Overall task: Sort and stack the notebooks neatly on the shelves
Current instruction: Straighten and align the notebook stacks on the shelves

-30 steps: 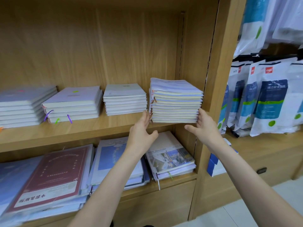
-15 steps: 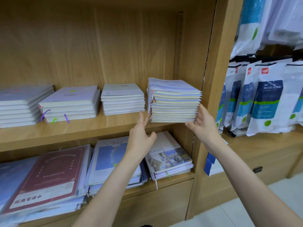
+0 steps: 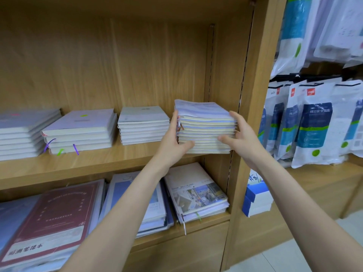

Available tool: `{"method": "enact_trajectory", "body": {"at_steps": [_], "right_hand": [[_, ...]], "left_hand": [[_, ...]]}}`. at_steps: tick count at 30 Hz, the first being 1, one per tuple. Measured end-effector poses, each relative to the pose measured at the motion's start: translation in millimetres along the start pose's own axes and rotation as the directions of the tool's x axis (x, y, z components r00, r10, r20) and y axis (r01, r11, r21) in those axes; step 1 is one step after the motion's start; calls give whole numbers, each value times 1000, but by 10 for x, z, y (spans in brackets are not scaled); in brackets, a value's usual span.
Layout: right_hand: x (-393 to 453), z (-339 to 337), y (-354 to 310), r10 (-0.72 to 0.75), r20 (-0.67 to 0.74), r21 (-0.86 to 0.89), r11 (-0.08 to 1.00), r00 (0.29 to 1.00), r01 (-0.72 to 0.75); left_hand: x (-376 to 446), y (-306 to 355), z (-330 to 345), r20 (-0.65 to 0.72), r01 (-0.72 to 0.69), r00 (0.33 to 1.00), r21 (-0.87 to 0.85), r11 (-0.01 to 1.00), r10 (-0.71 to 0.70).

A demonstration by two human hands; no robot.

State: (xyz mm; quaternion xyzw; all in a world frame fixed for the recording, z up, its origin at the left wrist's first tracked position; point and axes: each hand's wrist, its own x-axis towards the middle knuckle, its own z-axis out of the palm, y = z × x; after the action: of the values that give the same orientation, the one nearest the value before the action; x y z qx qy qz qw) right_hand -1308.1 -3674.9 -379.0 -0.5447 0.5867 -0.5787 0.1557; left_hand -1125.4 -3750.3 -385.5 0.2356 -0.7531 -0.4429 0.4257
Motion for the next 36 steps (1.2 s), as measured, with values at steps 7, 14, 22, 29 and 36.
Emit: {"method": "enact_trajectory", "body": {"at_steps": [7, 14, 22, 29, 36], "right_hand": [[-159, 12, 96, -181, 33, -477, 861, 983, 175], [-62, 15, 73, -159, 28, -599, 788, 987, 144], [286, -19, 160, -93, 67, -649, 752, 993, 115], [540, -167, 107, 28, 181, -650, 753, 983, 98], [703, -84, 196, 0, 155, -696, 710, 988, 109]], "left_hand": [[-104, 26, -189, -58, 49, 998, 344, 938, -31], [-17, 38, -168, -115, 117, 991, 431, 895, -74], [222, -42, -34, -154, 127, 986, 408, 904, -69], [376, -144, -6, -194, 169, 976, 397, 902, -97], [536, -211, 79, -198, 153, 978, 473, 868, -64]]}}
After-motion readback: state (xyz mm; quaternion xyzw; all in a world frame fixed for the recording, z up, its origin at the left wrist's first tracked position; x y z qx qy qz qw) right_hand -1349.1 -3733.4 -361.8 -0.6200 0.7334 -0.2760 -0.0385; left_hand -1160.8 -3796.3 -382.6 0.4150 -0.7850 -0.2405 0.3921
